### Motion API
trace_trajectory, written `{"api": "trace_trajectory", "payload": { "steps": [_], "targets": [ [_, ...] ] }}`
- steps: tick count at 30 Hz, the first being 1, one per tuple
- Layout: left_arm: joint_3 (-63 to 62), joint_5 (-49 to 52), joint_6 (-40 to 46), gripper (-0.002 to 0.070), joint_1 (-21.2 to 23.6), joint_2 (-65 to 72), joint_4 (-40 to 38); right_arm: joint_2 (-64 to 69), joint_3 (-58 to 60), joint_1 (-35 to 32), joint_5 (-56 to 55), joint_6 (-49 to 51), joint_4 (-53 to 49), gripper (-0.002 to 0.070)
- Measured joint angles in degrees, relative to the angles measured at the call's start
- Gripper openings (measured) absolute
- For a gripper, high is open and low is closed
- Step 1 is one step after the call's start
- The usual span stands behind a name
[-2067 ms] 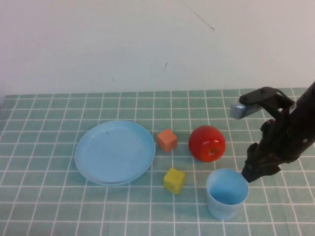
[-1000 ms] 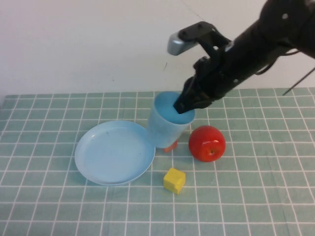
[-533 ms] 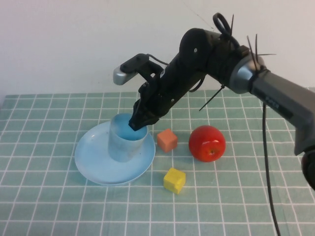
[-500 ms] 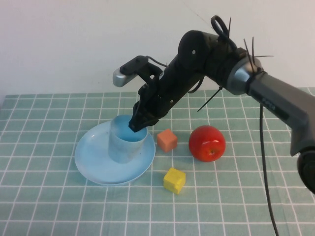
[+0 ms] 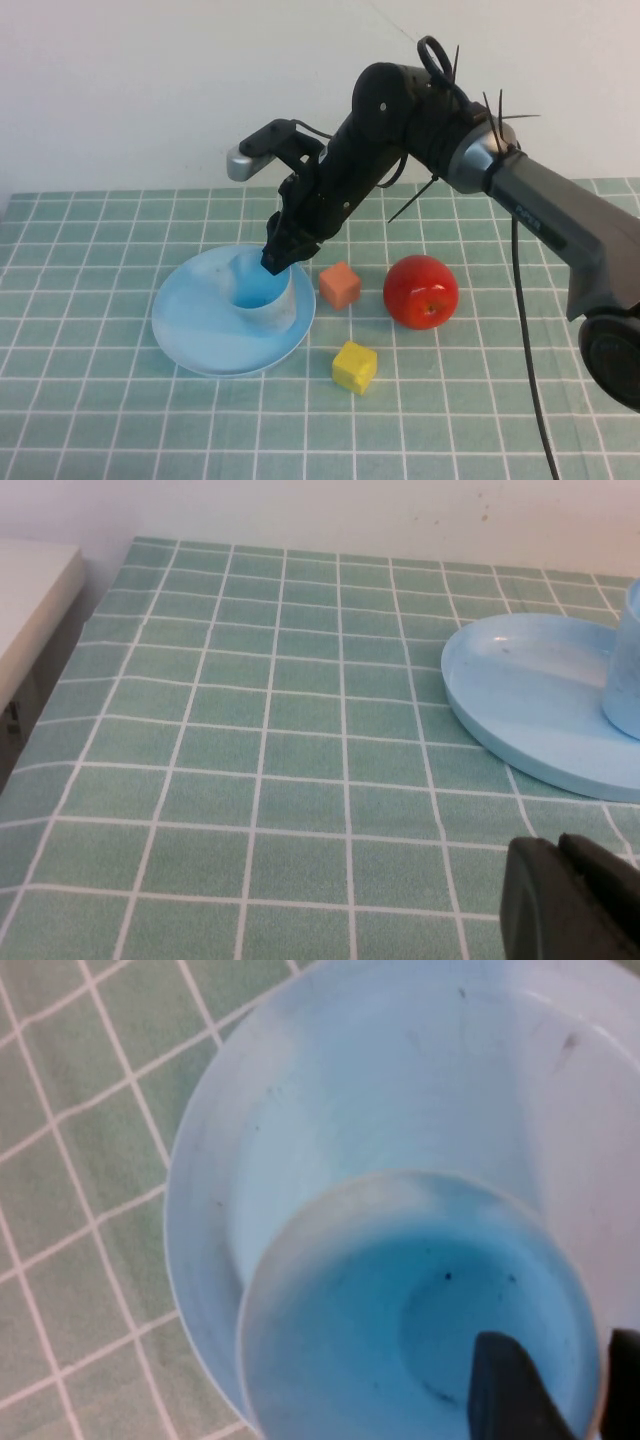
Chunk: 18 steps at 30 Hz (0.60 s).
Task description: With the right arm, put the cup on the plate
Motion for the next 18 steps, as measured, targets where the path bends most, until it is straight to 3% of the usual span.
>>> {"api": "trace_trajectory", "payload": {
  "steps": [9,15,18],
  "targets": [
    [0.00,0.00,0.10,-0.0003,0.00,0.00,0.00,-2.84,-6.24,0.00,3.88,0.73,-1.13,0.0209],
    [0.00,0.00,0.10,-0.0003,0.00,0.00,0.00,-10.08,-6.58,0.00,4.12,3.87,-4.97,0.0057],
    [0.00,0.00,0.10,-0.0003,0.00,0.00,0.00,-15.03,-6.16,0.00,4.12,5.80,-7.97,0.0017]
  ]
}}
